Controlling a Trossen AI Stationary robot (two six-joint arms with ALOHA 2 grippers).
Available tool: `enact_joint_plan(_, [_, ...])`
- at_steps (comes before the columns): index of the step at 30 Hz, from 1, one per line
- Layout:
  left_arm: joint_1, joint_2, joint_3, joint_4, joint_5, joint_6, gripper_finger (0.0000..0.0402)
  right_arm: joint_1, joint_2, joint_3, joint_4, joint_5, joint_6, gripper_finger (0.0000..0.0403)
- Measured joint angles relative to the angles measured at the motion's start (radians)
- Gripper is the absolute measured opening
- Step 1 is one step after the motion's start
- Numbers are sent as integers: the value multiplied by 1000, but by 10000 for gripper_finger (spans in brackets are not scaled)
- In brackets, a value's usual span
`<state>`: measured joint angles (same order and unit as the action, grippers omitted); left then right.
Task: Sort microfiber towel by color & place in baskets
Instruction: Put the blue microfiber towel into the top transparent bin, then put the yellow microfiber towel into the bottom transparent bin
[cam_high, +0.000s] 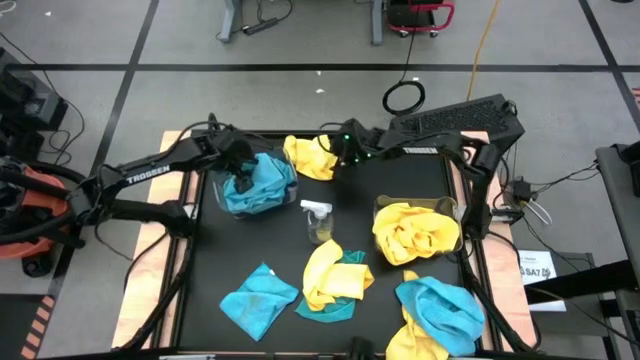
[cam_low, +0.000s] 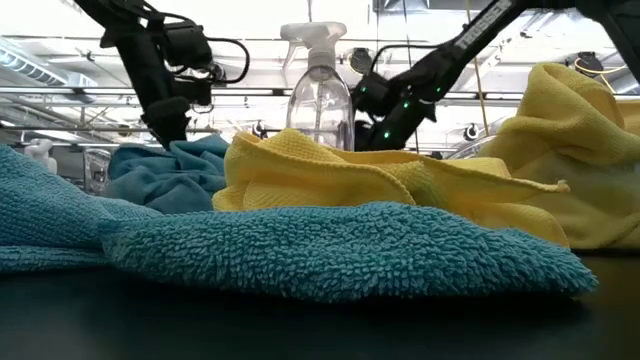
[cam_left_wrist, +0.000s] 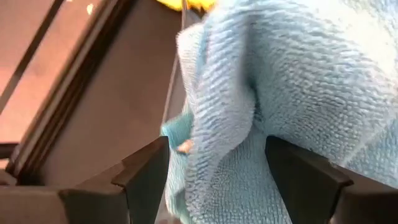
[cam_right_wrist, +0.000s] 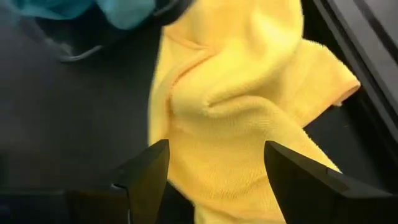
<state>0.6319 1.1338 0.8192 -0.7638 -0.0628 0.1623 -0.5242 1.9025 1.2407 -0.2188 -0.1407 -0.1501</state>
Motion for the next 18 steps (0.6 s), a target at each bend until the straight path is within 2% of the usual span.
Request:
enact_joint_plan(2, [0,-9,0,-29,2,0,273,-8,22,12,-11,-33,4,254])
enact_joint_plan(7, [0,-63,0,-48,17,-1,273,-12,52,42,-16,-42,1,254])
enact_joint_plan(18, [0,-212,2,68,213,-1,274,-32,63,64,-116,-49,30,254])
